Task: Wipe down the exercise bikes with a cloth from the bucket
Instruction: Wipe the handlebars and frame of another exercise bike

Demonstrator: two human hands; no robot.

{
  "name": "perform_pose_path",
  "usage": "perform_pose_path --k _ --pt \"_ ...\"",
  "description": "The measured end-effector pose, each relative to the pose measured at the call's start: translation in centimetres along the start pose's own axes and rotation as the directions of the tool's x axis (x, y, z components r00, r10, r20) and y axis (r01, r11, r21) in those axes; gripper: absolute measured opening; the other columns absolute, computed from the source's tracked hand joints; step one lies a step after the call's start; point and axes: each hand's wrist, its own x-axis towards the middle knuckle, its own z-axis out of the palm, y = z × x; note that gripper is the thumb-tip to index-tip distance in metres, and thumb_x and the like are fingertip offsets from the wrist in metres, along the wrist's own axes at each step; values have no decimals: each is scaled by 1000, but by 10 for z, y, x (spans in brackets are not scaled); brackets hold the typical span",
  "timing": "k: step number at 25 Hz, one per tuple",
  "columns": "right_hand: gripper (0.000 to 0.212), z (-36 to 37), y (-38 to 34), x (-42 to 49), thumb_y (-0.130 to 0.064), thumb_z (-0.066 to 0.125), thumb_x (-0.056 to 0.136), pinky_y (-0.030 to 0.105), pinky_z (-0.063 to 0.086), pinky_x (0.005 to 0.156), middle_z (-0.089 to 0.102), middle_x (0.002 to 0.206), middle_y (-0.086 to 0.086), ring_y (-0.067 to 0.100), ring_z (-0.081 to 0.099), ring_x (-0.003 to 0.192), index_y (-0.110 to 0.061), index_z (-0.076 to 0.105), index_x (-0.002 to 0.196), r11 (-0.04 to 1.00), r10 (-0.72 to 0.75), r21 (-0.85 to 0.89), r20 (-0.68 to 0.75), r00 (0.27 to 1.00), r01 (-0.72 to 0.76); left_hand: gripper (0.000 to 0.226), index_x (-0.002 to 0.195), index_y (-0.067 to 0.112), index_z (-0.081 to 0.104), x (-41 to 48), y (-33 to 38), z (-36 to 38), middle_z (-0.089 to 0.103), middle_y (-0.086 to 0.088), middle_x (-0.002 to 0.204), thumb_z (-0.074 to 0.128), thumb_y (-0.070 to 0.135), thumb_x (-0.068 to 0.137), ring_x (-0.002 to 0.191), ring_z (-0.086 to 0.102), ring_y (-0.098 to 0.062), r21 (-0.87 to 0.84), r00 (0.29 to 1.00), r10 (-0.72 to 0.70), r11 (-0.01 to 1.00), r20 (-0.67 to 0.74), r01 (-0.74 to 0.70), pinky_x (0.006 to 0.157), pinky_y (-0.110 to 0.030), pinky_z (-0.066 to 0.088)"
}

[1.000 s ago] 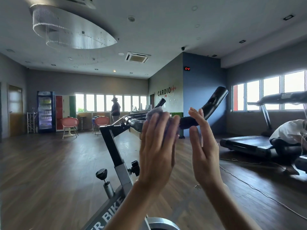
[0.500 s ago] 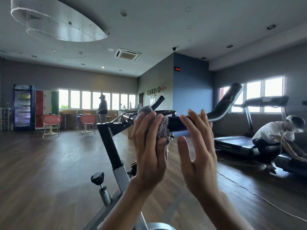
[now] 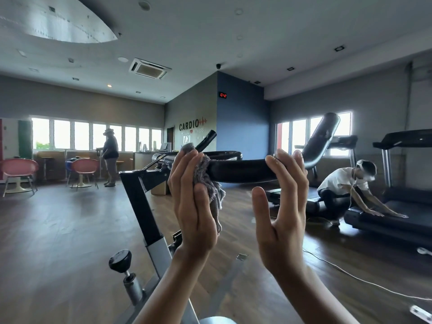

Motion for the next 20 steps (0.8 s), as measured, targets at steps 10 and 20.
perform_pose_path --k 10,20 --pt "42 6 3 0 -15 48 100 58 25 120 38 151 1 26 22 152 -19 44 141 999 7 50 -36 999 -5 41 130 -6 49 1 -2 0 48 -22 139 27 -4 97 137 42 -37 -27 999 -33 999 -13 33 115 -51 34" --pt "42 -1 9 2 -15 47 100 57 26 120 37 153 -1 18 22 153 -18 45 142 999 -20 46 24 1000 18 41 131 2 50 3 25 3 48 -22 140 29 -5 96 137 40 -40 -23 997 -73 997 -6 73 112 -59 33"
